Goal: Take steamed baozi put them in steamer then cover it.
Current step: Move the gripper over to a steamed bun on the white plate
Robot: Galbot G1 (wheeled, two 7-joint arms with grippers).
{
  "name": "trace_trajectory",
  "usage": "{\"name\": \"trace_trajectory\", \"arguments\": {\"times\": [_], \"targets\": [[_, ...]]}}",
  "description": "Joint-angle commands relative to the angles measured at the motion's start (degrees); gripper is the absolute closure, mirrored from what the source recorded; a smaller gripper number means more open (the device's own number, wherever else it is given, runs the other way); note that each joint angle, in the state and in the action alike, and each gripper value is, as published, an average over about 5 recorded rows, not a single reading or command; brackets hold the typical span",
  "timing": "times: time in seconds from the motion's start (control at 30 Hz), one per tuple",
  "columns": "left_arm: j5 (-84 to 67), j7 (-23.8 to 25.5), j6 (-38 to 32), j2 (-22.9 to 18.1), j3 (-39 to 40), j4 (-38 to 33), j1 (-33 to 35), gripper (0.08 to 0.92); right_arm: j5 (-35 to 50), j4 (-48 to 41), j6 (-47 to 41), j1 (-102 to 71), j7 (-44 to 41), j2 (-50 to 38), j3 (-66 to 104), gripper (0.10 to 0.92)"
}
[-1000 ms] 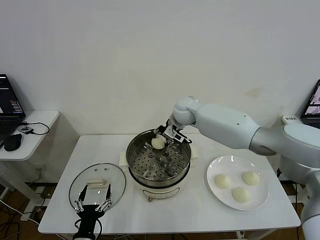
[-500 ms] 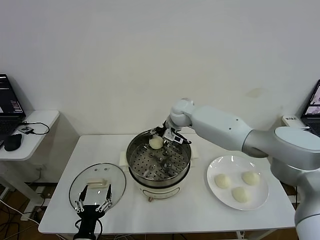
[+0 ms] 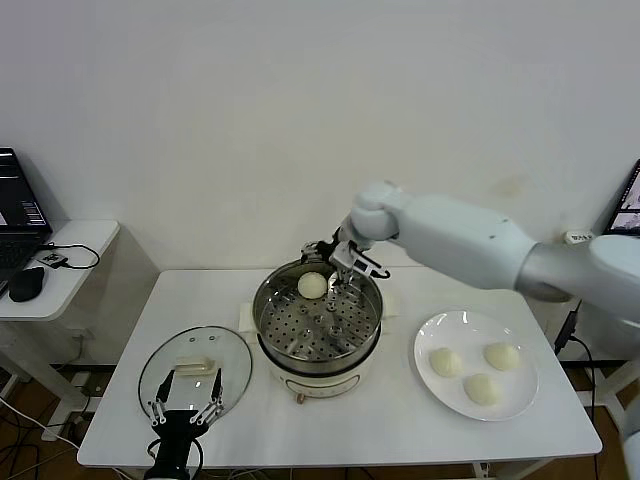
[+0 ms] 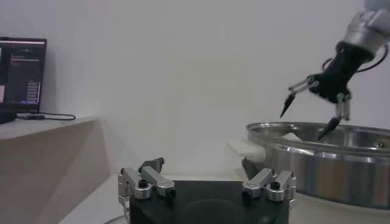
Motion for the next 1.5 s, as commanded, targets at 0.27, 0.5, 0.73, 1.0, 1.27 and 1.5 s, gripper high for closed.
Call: {"name": "trace_trajectory", "arguments": {"times": [0.27,0.5,0.73,1.0,1.27,1.5], "targets": [[-1.4,-0.6,1.2,3.0,-0.8,-0.8,-0.8,0.177,18.3,31.0,-30.9,12.4,-6.3,-38.3,-5.8,0.202],[-1.7,-0.8,1.1,4.1,-1.8,-0.8,-0.8,0.177,11.2,34.4,-30.1,-14.0,-6.0,-51.6,15.0,0.203],[-1.2,-0.6,1.3,3.8,-1.8,-0.5,-0.5,0.177,2.7,33.5,-28.2,-29.2,-4.5,-53.2,20.7,0.203],[-0.5,-0.6,1.3,2.8,-1.6,-0.7,-0.2,0.177,0.1,27.5,-27.5,-36.0,-2.1,-46.4,24.7,0.203],[-0.2,-0.6,1.3,2.5,-2.2,-0.9,0.5,0.177,-2.4,21.4,-27.0,-39.9,-0.6,-39.3,27.4,0.202],[-0.1,-0.6,1.3,2.2,-2.5,-0.7,0.7,0.177,-3.4,16.5,-26.7,-40.3,-0.6,-34.8,27.7,0.203]]}}
